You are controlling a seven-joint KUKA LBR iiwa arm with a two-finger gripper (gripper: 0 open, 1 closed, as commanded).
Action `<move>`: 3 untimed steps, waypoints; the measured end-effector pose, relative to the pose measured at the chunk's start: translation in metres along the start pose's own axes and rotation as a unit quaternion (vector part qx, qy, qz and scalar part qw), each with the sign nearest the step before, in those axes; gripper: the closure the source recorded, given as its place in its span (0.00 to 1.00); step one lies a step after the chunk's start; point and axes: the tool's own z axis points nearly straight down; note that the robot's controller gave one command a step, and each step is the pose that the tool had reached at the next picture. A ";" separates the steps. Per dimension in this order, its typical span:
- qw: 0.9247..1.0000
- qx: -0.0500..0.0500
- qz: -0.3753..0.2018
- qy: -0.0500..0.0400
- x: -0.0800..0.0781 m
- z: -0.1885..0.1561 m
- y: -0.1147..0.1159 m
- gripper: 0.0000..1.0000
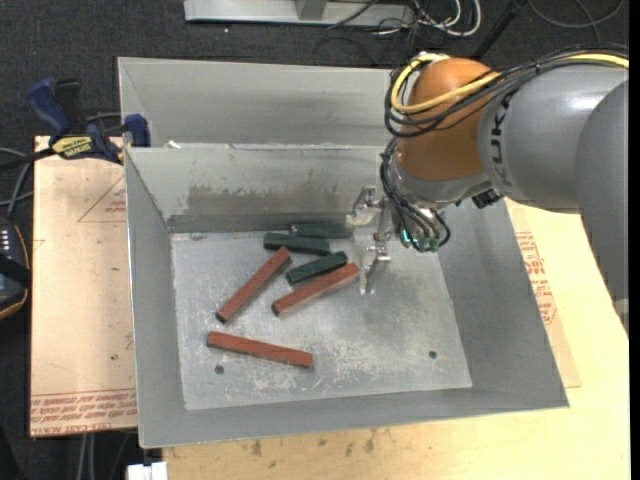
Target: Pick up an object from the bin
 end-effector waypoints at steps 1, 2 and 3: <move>1.000 0.000 0.000 -0.004 -0.002 -0.005 0.000 0.00; 0.992 0.001 -0.125 -0.012 0.005 0.041 0.057 1.00; 0.992 0.001 -0.125 -0.012 0.005 0.041 0.057 1.00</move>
Offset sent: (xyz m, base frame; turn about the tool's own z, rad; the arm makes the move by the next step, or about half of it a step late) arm -0.0137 0.0568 -0.0551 -0.2535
